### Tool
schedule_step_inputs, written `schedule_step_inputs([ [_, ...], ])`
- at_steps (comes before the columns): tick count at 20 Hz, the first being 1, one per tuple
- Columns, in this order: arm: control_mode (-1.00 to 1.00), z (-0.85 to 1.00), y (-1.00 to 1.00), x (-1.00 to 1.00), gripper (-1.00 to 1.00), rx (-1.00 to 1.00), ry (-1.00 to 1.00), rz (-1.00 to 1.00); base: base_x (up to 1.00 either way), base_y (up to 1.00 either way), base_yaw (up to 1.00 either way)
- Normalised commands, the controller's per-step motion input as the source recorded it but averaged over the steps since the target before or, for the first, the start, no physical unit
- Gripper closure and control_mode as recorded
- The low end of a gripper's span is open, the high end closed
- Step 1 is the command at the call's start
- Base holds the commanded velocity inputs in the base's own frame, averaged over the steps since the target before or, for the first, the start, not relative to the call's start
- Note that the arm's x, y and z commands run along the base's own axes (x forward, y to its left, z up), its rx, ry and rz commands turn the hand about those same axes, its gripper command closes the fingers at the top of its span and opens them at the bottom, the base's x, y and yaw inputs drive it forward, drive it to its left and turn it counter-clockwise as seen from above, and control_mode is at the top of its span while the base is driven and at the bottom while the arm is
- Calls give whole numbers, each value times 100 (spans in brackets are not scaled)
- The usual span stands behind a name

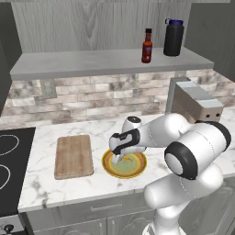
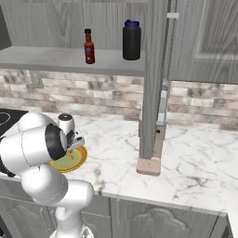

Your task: Pick the shrimp from the plate and place it on the cutting board. Then pick the condiment bottle from the cabinet and place it next to the cutting board.

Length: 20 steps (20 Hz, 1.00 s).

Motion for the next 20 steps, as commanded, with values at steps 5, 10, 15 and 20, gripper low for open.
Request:
schedule_step_inputs([
  [5,-100,11,0,-8,100,0,-1,0,0,0,0],
  [10,-100,8,0,-10,100,0,-1,0,0,0,0],
  [15,-100,10,3,-10,100,0,0,0,0,0,0],
  [20,-100,12,2,-3,100,0,0,0,0,0,0],
])
